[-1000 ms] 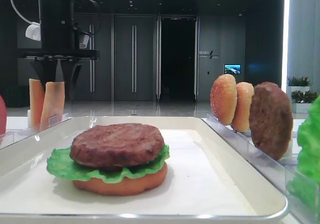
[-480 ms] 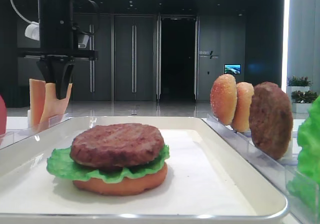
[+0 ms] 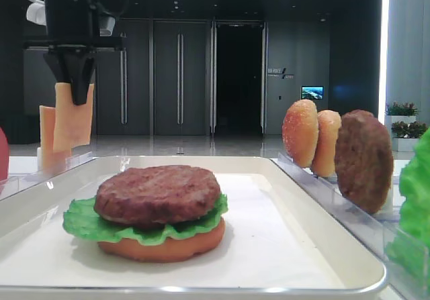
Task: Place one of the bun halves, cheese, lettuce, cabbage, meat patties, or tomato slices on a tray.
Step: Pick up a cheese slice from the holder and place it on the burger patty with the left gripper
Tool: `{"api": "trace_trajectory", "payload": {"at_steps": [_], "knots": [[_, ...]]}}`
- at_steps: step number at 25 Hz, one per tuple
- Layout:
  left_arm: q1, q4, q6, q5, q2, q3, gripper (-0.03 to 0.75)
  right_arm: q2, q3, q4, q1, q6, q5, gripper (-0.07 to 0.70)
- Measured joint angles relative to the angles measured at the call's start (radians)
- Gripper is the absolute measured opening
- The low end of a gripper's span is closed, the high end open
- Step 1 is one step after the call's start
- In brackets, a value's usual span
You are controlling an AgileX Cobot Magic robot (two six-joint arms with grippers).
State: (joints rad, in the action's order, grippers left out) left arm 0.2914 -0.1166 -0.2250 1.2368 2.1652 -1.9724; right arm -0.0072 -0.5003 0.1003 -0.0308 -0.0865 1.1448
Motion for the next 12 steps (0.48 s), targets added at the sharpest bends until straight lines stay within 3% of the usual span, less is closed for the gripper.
{"api": "trace_trajectory", "payload": {"at_steps": [8,12], "knots": [[-0.002,0.003,0.0,0.0,-0.1,0.01,0.034,0.0,0.0,0.0,0.0,0.0,0.0,0.461],[-0.002,0.014,-0.006,0.0,-0.166,0.064,0.034,0.0,0.0,0.0,0.0,0.0,0.0,0.461]]}}
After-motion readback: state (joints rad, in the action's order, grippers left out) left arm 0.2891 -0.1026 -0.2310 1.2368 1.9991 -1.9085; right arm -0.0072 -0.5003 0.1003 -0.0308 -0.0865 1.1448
